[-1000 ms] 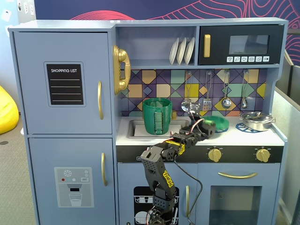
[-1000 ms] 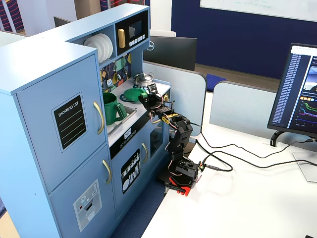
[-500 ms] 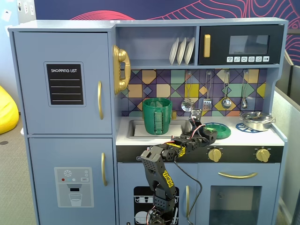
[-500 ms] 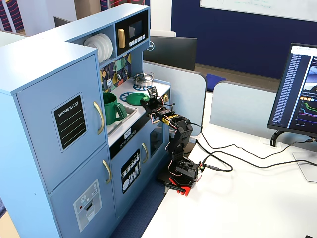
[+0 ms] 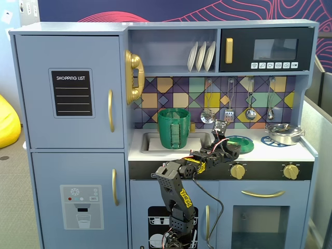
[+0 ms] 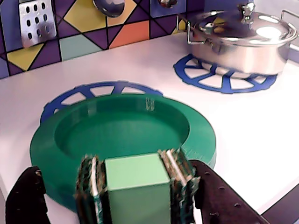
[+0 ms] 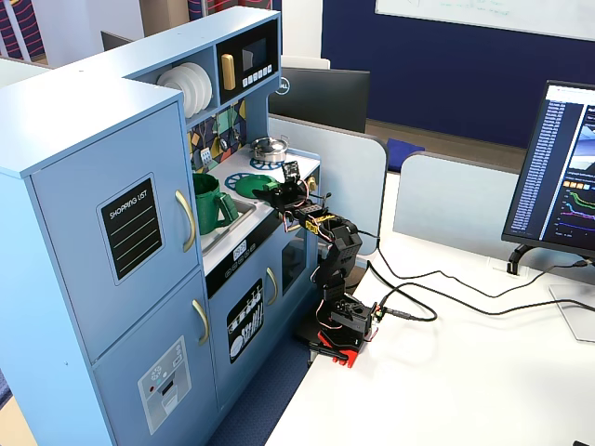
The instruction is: Take off the lid from the green recipient and place it on the counter
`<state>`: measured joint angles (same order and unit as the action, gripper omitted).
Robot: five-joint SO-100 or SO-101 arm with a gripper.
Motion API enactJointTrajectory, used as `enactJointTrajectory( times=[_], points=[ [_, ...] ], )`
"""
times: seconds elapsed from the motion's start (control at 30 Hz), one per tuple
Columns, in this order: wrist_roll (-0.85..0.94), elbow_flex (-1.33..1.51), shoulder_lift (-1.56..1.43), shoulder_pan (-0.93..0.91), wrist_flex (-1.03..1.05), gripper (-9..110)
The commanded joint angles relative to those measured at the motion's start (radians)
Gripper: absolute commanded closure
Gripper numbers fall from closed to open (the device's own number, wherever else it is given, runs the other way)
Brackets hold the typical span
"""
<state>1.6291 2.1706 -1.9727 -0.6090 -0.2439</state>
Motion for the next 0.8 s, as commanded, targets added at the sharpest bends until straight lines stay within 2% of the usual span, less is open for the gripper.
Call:
enactJointTrajectory(
  times=[0.0,0.3,0.53,0.77],
  points=[
    [-0.011,-0.1,-0.069,-0.017,0.026,66],
    [0.014,-0.138,-0.333,-0.023,0.314,68],
    [0.046,0.117,-0.813,0.054,0.775,77],
    [0.078,0.29,-1.094,0.238,1.143,85]
  ],
)
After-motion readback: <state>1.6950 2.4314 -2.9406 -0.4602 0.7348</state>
